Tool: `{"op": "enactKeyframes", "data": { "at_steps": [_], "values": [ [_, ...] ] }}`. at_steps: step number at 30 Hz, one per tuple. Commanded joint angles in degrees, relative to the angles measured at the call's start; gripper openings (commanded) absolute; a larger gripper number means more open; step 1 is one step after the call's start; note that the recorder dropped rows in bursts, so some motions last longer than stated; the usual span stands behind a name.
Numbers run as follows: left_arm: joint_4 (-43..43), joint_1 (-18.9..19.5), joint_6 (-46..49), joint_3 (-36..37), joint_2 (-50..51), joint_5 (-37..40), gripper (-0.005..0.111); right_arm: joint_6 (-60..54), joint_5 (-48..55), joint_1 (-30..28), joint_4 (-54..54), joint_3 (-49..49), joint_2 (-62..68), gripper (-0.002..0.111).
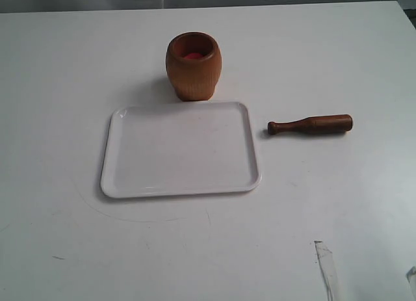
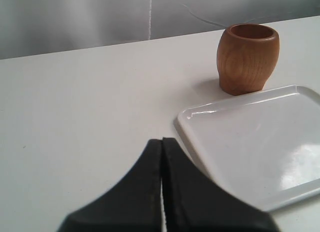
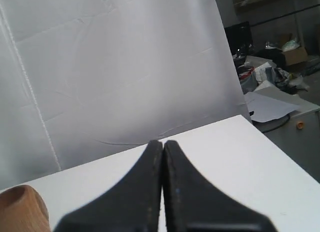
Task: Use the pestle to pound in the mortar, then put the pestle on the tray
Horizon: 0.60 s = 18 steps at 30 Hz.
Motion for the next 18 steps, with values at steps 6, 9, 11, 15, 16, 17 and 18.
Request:
{"op": "enactKeyframes", "data": {
  "at_steps": [6,9,11,15,16,17,18],
  "values": [
    [-0.4,-0.4,-0.5,0.0,-0.1,-0.2,0.0,1.8,-5.5,-0.3,-1.1,-5.4,-0.2,0.0],
    [-0.4,-0.4,-0.5,0.0,-0.1,-0.2,0.0,0.1,-1.4,-0.3,-1.7,-13.9,-0.2,0.0],
    [-0.4,-0.4,-0.5,0.0,-0.1,-0.2,0.0,-4.0,2.8,-0.3,-3.9,-20.5,0.3,0.0],
    [-0.4,-0.4,-0.5,0.0,-0.1,-0.2,0.0,-13.4,13.2,-0.3,-4.1,-33.3,7.6,0.0],
    [-0.4,-0.4,-0.5,0.0,-0.1,-0.2,0.0,-16.1,16.7,-0.3,-4.1,-37.0,10.5,0.0],
    [-0.4,-0.4,-0.5,0.0,-0.1,-0.2,0.0,-18.8,20.6,-0.3,-4.1,-40.7,13.5,0.0],
    [-0.4,-0.4,-0.5,0.0,-0.1,-0.2,0.0,-20.7,24.4,-0.3,-4.1,-44.4,16.0,0.0]
  ]
}}
